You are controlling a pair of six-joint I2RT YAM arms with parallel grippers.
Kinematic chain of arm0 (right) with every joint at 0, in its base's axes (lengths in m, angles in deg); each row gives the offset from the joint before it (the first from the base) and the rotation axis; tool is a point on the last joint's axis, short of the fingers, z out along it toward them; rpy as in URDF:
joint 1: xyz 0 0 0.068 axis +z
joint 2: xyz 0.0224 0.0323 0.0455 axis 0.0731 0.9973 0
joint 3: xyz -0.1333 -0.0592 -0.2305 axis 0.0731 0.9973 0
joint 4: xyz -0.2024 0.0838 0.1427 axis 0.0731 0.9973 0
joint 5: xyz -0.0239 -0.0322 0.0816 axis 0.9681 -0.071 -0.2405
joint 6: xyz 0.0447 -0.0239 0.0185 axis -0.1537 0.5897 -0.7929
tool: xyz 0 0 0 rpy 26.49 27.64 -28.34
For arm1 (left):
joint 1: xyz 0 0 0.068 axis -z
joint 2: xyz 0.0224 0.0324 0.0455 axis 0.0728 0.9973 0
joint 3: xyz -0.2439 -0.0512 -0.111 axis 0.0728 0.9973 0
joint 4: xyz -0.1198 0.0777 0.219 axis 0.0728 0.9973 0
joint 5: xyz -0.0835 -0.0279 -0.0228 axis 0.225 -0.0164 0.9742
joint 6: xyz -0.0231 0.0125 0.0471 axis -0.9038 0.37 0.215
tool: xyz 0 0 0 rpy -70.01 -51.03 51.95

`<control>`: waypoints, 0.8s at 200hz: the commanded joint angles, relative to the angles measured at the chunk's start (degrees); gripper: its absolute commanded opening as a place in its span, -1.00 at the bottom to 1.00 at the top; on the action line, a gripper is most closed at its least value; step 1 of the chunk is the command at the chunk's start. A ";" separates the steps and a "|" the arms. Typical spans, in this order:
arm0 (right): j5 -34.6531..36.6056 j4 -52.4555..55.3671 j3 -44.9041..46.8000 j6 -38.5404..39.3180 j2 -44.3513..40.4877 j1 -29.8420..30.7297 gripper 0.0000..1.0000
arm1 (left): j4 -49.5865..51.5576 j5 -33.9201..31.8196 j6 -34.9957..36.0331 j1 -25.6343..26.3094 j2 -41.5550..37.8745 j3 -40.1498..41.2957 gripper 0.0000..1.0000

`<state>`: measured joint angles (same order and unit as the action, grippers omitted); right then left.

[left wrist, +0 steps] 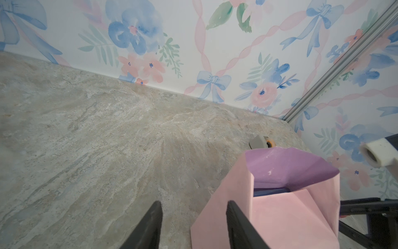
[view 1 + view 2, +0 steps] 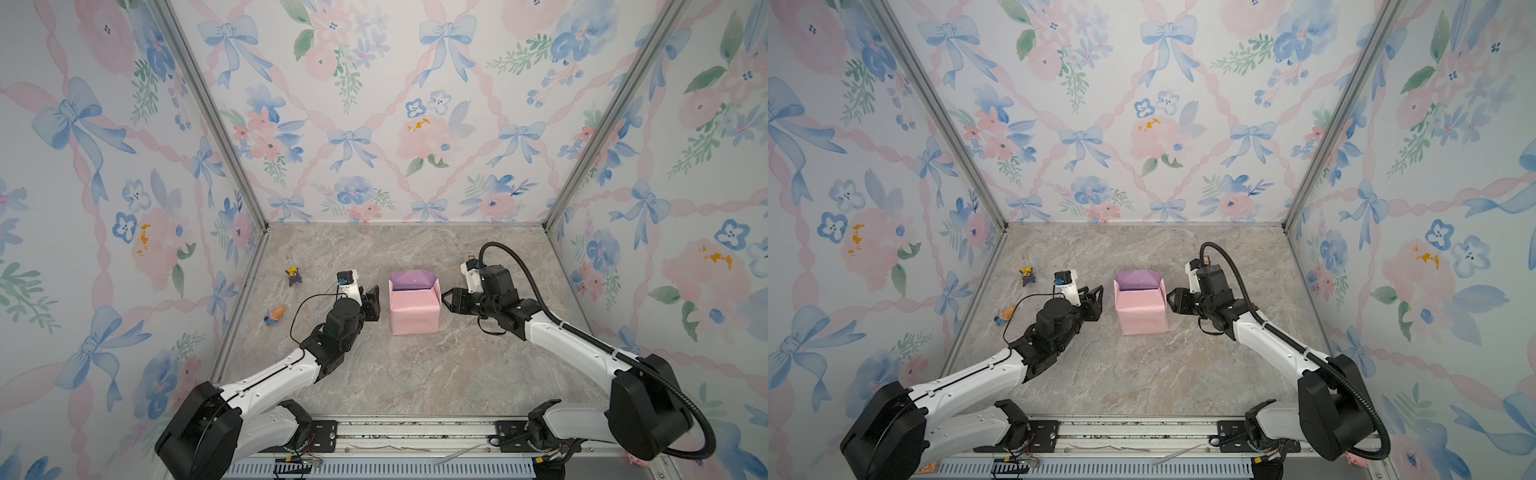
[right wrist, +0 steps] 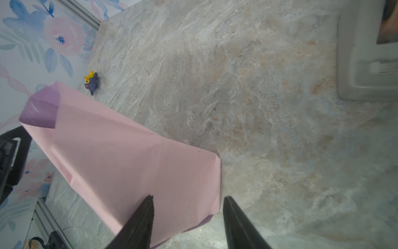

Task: Wrap a gift box in wrapping paper
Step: Fold the seventh fold of the wrapping paper on the gift box.

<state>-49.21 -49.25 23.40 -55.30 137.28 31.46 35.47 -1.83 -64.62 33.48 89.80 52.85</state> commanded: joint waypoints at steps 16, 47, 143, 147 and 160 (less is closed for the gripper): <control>-1.81 -2.59 -2.57 0.04 1.45 1.69 0.11 | -1.53 4.52 -2.24 -0.55 2.97 0.50 0.00; -3.02 -3.03 -3.20 0.31 3.75 1.91 0.12 | -3.42 7.75 -2.62 -0.54 4.91 0.14 -0.02; -3.03 2.68 -3.55 4.74 10.57 2.06 0.11 | -8.52 15.05 -2.72 -0.93 7.54 0.59 -0.06; -3.01 2.68 -3.54 4.78 10.57 2.07 0.12 | -8.53 15.25 -2.70 -0.97 7.84 0.44 -0.06; -3.21 2.75 -3.65 4.90 10.68 2.09 0.12 | -8.78 16.32 -2.71 -0.94 8.98 -0.15 -0.07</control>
<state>-52.88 -52.26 19.53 -52.64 145.63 32.82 28.41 11.22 -66.92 32.84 96.77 53.13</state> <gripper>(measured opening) 0.558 0.469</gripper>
